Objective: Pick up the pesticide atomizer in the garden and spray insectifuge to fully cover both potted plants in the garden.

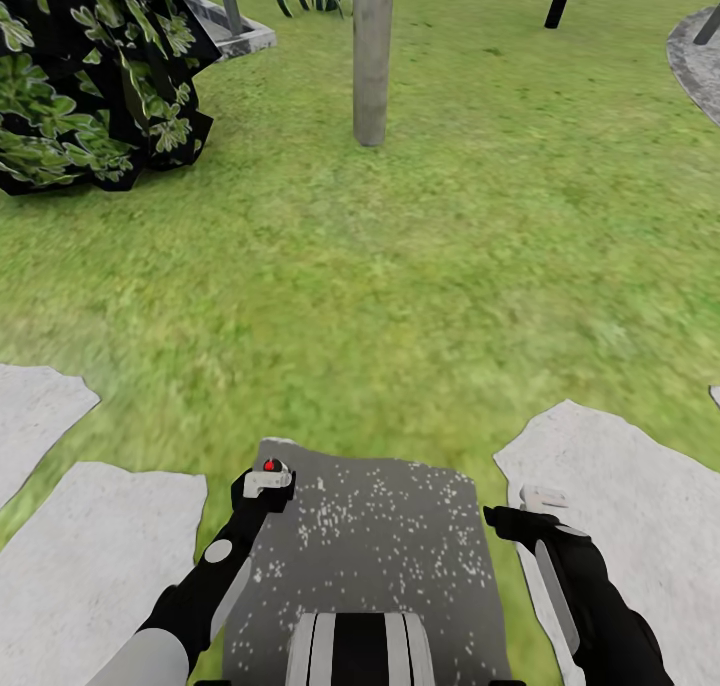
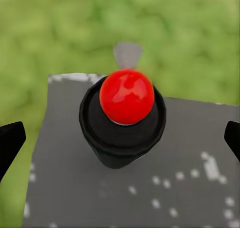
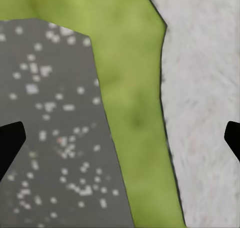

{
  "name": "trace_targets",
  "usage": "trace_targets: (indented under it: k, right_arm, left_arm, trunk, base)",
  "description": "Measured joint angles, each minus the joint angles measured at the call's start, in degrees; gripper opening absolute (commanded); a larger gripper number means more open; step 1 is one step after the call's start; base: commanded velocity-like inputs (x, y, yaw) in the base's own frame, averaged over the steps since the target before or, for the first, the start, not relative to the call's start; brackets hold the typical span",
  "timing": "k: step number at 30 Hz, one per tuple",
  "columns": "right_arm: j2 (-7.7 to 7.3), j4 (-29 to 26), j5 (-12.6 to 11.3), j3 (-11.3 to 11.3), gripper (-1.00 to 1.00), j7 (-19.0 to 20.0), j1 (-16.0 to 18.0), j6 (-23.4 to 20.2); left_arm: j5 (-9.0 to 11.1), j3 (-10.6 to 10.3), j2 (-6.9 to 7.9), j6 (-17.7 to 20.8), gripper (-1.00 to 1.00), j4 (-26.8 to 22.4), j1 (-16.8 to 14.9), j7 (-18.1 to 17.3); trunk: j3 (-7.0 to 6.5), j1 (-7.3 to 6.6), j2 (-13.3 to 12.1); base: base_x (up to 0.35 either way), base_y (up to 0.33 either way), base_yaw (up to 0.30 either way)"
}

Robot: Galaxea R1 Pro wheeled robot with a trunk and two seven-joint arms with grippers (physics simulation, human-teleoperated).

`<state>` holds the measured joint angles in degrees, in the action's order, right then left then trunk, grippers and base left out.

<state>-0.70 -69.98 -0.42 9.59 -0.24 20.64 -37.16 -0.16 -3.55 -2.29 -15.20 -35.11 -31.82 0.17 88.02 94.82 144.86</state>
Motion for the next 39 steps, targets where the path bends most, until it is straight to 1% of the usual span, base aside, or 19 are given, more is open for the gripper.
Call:
trace_targets:
  k: [14,25,39]
  right_arm:
    - [0.0,0.0,0.0,0.0,1.0,0.0,0.0,0.0]
    - [-0.07,0.0,-0.1,0.1,1.0,0.0,0.0,0.0]
    - [-0.07,0.0,0.0,0.1,1.0,0.0,0.0,0.0]
  left_arm:
    - [0.0,-0.1,0.0,0.0,1.0,0.0,0.0,0.0]
    - [0.0,-0.1,0.0,0.0,1.0,0.0,0.0,0.0]
    - [0.0,-0.1,-0.07,0.0,1.0,0.1,0.0,0.0]
  trunk:
    - [0.0,0.0,0.0]
    - [0.27,0.0,0.0]
    - [0.29,0.0,0.0]
  base:
    - [0.033,0.0,0.0]
    - [0.002,0.0,0.029]
    - [0.0,0.0,0.001]
